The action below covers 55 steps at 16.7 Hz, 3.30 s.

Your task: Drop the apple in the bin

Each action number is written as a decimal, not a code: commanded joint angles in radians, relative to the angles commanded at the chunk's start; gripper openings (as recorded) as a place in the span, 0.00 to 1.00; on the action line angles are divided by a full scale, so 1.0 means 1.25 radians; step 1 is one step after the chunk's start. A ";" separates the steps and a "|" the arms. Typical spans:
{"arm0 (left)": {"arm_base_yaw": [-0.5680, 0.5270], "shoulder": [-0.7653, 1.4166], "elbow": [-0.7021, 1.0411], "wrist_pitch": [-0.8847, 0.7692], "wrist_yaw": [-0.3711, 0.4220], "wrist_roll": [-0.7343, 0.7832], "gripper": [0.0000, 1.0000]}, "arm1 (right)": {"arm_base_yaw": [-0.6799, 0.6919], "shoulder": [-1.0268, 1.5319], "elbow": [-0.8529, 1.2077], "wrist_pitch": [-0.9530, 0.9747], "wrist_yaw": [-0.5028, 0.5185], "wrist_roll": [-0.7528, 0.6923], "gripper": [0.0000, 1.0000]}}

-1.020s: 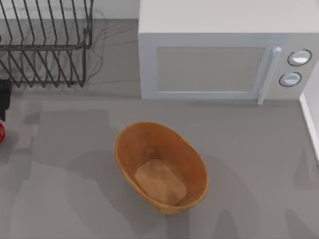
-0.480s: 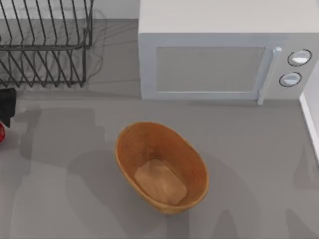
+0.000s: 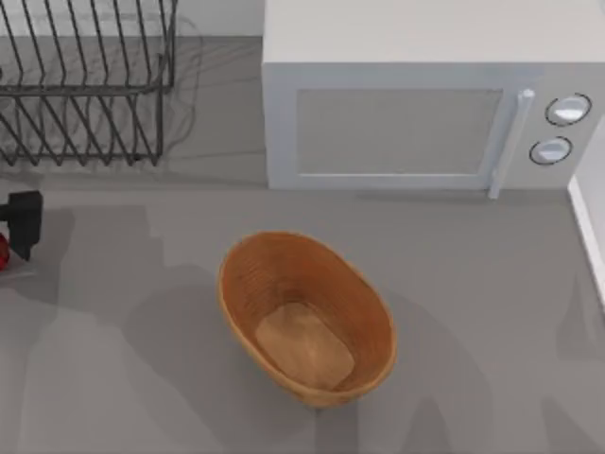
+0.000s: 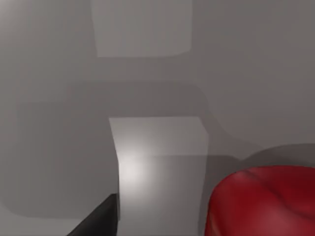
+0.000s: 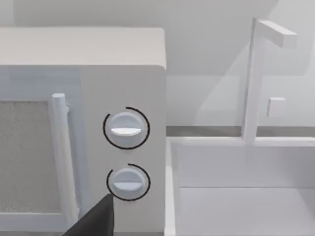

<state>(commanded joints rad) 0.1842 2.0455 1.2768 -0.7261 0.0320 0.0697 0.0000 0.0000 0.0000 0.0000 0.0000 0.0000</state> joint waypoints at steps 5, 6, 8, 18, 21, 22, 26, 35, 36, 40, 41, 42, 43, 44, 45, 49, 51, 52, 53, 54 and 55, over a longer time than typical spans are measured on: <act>0.000 0.000 0.000 0.000 0.000 0.000 0.70 | 0.000 0.000 0.000 0.000 0.000 0.000 1.00; 0.000 0.000 0.000 0.000 0.000 0.000 0.62 | 0.000 0.000 0.000 0.000 0.000 0.000 1.00; 0.000 0.000 0.000 0.000 0.000 0.000 0.47 | 0.000 0.000 0.000 0.000 0.000 0.000 1.00; 0.000 0.000 0.000 0.000 0.000 0.000 0.00 | 0.000 0.000 0.000 0.000 0.000 0.000 1.00; 0.000 0.000 0.000 0.000 0.000 0.000 0.00 | 0.000 0.000 0.000 0.000 0.000 0.000 1.00; 0.000 0.000 0.000 0.000 0.000 0.000 0.00 | 0.000 0.000 0.000 0.000 0.000 0.000 1.00; 0.003 -0.014 0.033 -0.034 -0.014 0.007 0.00 | 0.000 0.000 0.000 0.000 0.000 0.000 1.00; -0.001 -0.098 0.309 -0.413 -0.014 0.004 0.00 | 0.000 0.000 0.000 0.000 0.000 0.000 1.00; -0.001 -0.107 0.329 -0.435 -0.015 0.004 0.00 | 0.000 0.000 0.000 0.000 0.000 0.000 1.00; -0.001 -0.116 0.346 -0.452 -0.015 0.003 0.00 | 0.000 0.000 0.000 0.000 0.000 0.000 1.00; 0.001 -0.114 0.344 -0.450 -0.015 0.004 0.00 | 0.000 0.000 0.000 0.000 0.000 0.000 1.00; -0.001 -0.114 0.344 -0.450 -0.015 0.006 0.00 | 0.000 0.000 0.000 0.000 0.000 0.000 1.00; -0.010 -0.114 0.344 -0.450 -0.015 0.015 0.00 | 0.000 0.000 0.000 0.000 0.000 0.000 1.00; -0.028 -0.114 0.344 -0.450 -0.016 0.031 0.00 | 0.000 0.000 0.000 0.000 0.000 0.000 1.00; -0.054 -0.114 0.344 -0.450 -0.016 0.053 0.00 | 0.000 0.000 0.000 0.000 0.000 0.000 1.00; -0.242 -0.122 0.333 -0.445 -0.017 0.197 0.00 | 0.000 0.000 0.000 0.000 0.000 0.000 1.00; -0.376 -0.130 0.321 -0.441 -0.017 0.288 0.00 | 0.000 0.000 0.000 0.000 0.000 0.000 1.00; -0.446 -0.135 0.314 -0.438 -0.017 0.334 0.00 | 0.000 0.000 0.000 0.000 0.000 0.000 1.00; -0.515 -0.141 0.305 -0.435 -0.017 0.381 0.00 | 0.000 0.000 0.000 0.000 0.000 0.000 1.00; -0.580 -0.149 0.297 -0.430 -0.017 0.425 0.00 | 0.000 0.000 0.000 0.000 0.000 0.000 1.00; -0.637 -0.157 0.289 -0.425 -0.017 0.467 0.00 | 0.000 0.000 0.000 0.000 0.000 0.000 1.00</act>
<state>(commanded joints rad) -0.6125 1.8498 1.6384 -1.2574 0.0109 0.6539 0.0000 0.0000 0.0000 0.0000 0.0000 0.0000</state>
